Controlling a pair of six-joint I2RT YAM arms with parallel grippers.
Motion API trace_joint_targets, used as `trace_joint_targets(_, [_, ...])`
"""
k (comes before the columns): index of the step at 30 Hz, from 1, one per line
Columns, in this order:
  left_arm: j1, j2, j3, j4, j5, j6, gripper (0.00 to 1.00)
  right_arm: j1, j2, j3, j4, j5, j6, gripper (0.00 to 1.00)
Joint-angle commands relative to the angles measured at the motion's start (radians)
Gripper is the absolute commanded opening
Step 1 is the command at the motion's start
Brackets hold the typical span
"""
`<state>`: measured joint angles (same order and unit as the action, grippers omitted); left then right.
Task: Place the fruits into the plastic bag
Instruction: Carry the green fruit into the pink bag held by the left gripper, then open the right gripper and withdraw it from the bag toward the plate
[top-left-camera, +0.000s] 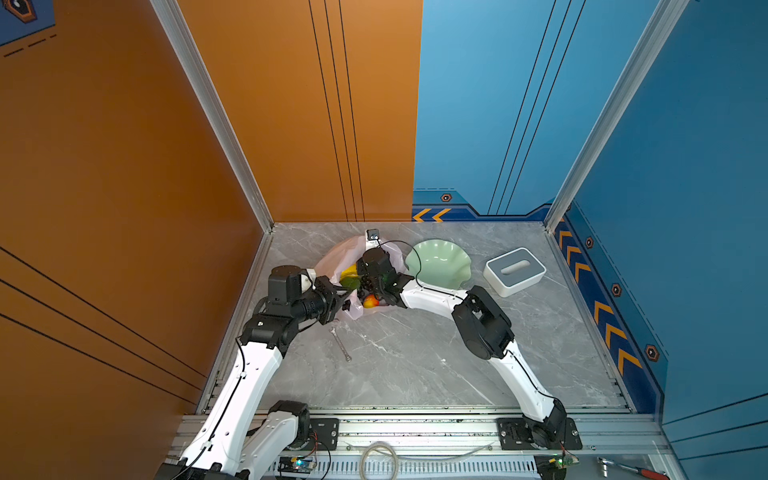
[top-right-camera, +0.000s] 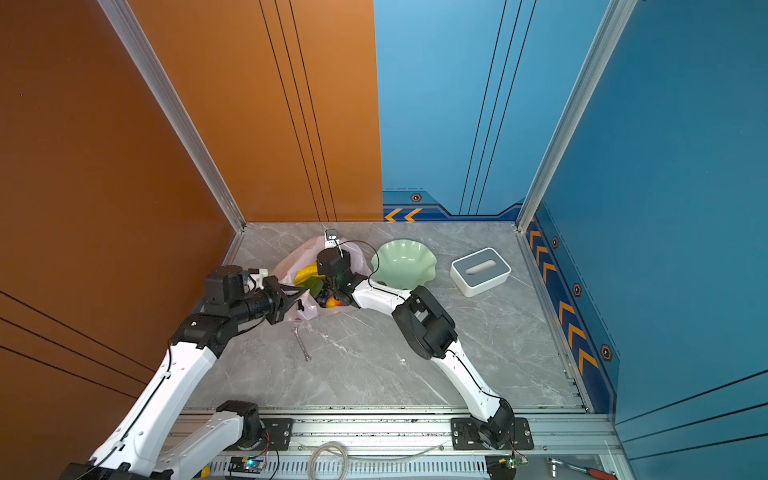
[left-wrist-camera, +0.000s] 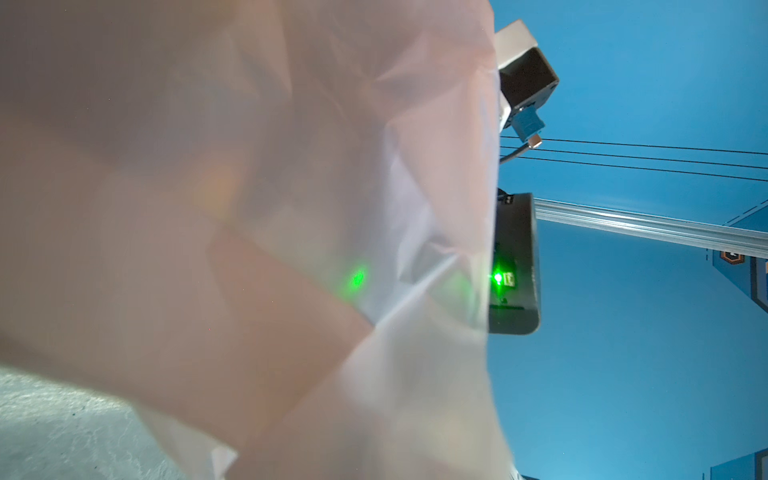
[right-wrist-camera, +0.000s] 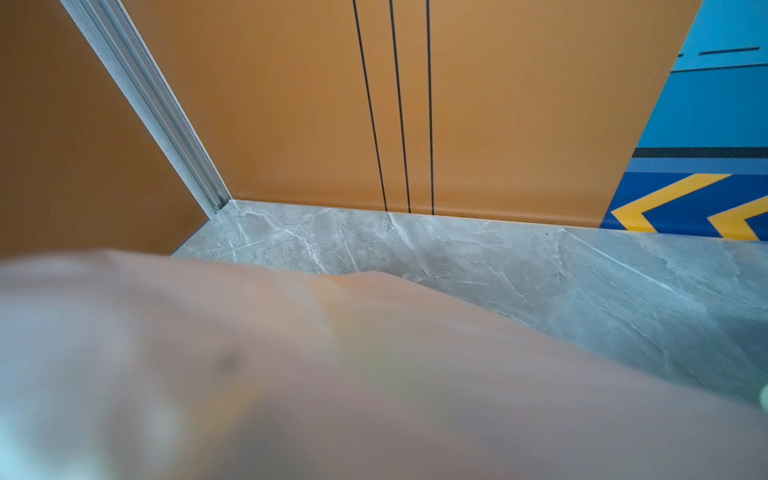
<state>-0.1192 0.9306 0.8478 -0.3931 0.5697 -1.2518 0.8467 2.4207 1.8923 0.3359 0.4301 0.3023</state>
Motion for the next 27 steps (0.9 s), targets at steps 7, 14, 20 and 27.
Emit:
trace_joint_targets(7, [-0.013,0.008,0.034,-0.018,-0.004,-0.010,0.00,-0.031,0.056,0.097,-0.066,0.034,-0.013,0.53])
trace_joint_targets(14, [-0.022,0.013,0.038,-0.018,-0.016,-0.011,0.00,-0.047,0.039,0.093,-0.106,-0.011,0.016,0.72])
trace_joint_targets(20, [-0.033,0.008,0.039,-0.018,-0.028,-0.009,0.00,-0.055,-0.003,0.062,-0.102,-0.035,0.027,0.78])
trace_joint_targets(27, [-0.037,-0.008,0.025,-0.011,-0.042,-0.008,0.00,-0.058,-0.109,0.008,-0.130,-0.137,0.067,0.79])
